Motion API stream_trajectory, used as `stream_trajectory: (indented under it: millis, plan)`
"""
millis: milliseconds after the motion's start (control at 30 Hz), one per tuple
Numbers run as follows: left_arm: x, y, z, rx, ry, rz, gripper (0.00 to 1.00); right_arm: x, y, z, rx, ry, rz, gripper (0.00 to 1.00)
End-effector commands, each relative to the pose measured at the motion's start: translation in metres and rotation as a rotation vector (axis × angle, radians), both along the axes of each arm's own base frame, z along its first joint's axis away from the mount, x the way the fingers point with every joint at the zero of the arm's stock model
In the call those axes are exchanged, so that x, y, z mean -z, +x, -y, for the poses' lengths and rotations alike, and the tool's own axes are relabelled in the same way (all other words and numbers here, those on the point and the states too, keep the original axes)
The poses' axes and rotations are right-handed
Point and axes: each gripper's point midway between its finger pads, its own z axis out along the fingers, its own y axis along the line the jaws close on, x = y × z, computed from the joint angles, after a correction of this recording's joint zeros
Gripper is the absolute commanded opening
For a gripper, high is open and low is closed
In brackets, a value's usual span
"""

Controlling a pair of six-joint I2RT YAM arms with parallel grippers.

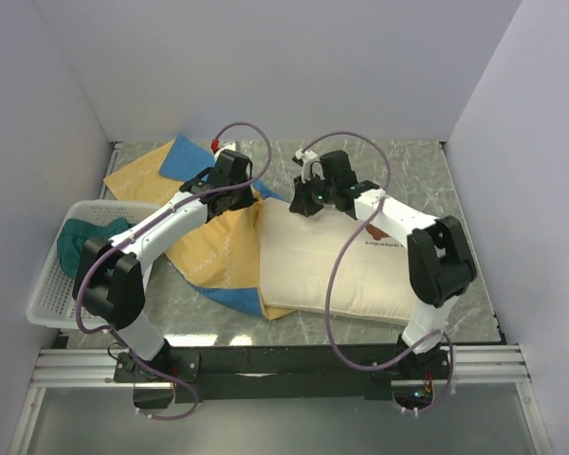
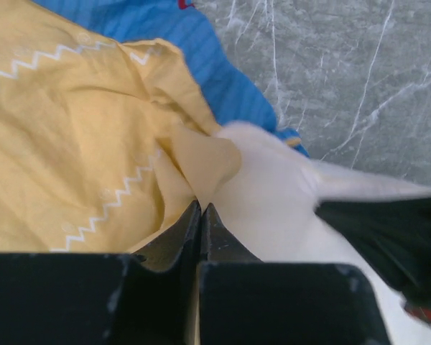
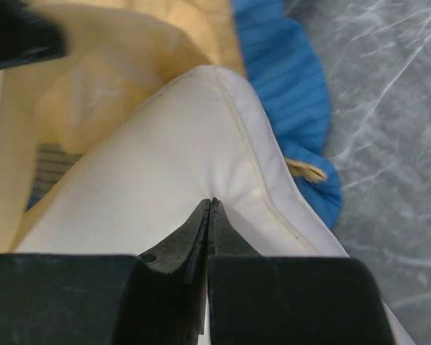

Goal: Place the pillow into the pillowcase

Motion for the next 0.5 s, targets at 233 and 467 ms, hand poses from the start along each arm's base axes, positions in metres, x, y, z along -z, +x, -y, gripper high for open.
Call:
stream_trajectory:
  millis: [233, 467]
  plan:
    - [-0.023, -0.002, -0.001, -0.019, -0.076, 0.067, 0.06, -0.031, -0.081, -0.019, -0.107, 0.043, 0.004, 0.0]
    - [-0.035, -0.009, 0.022, 0.097, -0.152, 0.099, 0.05, -0.032, -0.079, -0.04, -0.13, 0.066, -0.014, 0.0]
